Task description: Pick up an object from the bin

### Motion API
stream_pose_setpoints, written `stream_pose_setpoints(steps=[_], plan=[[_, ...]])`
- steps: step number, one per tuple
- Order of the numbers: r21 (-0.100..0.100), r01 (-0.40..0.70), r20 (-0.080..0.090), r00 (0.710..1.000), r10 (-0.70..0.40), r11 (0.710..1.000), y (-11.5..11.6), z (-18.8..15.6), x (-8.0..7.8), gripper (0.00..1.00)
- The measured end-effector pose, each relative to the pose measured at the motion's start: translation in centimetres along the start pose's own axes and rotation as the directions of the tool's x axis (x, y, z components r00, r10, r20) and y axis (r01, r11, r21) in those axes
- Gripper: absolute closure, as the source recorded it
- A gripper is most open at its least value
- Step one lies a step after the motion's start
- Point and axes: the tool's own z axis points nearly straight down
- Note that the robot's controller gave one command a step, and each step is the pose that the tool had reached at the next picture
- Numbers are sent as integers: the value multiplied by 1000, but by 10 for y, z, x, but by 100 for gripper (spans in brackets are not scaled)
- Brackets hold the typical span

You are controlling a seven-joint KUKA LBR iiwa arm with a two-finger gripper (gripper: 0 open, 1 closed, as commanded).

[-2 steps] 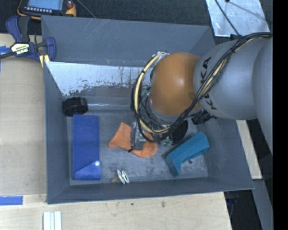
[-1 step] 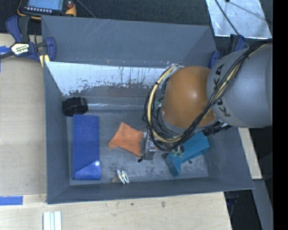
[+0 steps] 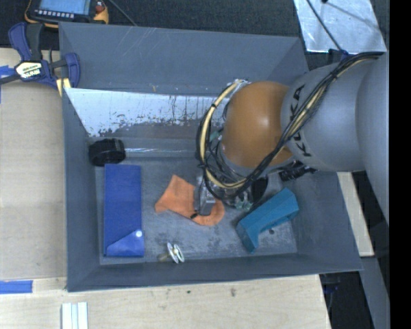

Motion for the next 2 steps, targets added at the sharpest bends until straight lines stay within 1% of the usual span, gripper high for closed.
stream_pose_setpoints(steps=[1, 2], plan=[[-2, 68, 10, 998, -68, 998, 22, 23, -20, 100], [-3, 123, 0, 992, -123, 992, 22, 29, -38, 100]])
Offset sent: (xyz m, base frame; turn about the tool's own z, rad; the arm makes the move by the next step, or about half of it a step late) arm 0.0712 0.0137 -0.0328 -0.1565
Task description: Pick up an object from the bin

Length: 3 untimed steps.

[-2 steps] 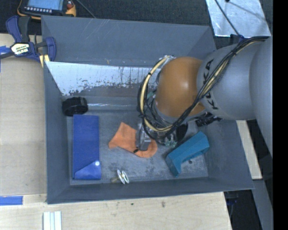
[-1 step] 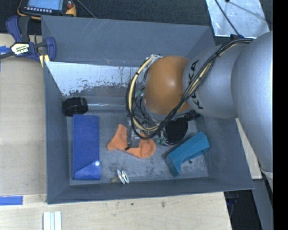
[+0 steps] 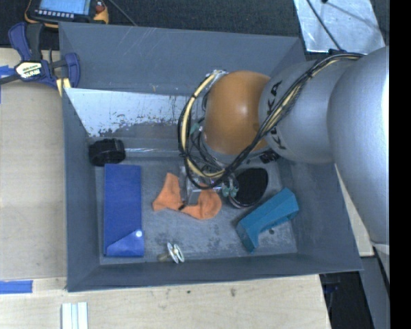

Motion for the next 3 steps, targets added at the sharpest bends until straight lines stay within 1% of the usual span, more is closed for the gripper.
stream_pose_setpoints(steps=[1, 2, 3], plan=[[0, 37, 12, 999, -37, 999, -15, 1, -10, 100], [-1, 101, 8, 995, -101, 995, -32, 2, -13, 100], [0, 106, 7, 994, -106, 994, -36, 2, -15, 100]])
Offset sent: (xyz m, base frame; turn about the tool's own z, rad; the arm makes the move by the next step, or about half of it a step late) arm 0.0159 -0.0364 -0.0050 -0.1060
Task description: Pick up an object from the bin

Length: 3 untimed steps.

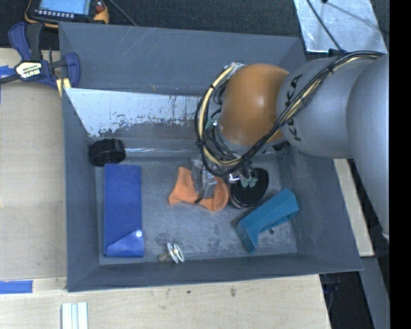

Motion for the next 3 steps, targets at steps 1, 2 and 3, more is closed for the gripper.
stream_pose_setpoints(steps=[1, 2, 3], plan=[[3, 19, 5, 1000, -19, 1000, 31, 0, 47, 100], [2, 76, 2, 997, -76, 997, 11, 1, 117, 0], [2, 75, -3, 997, -75, 997, 11, 1, 118, 100]])
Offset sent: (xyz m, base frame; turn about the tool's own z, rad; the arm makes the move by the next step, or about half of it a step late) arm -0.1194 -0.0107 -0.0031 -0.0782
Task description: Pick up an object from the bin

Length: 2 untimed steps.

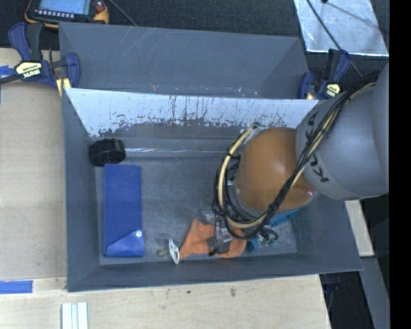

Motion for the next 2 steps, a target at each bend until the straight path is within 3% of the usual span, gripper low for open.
stream_pose_setpoints(steps=[1, 2], plan=[[0, 0, 0, 1000, 0, 1000, 0, 0, 0, 100], [0, -19, -3, 1000, 19, 1000, -12, -99, -9, 100]])
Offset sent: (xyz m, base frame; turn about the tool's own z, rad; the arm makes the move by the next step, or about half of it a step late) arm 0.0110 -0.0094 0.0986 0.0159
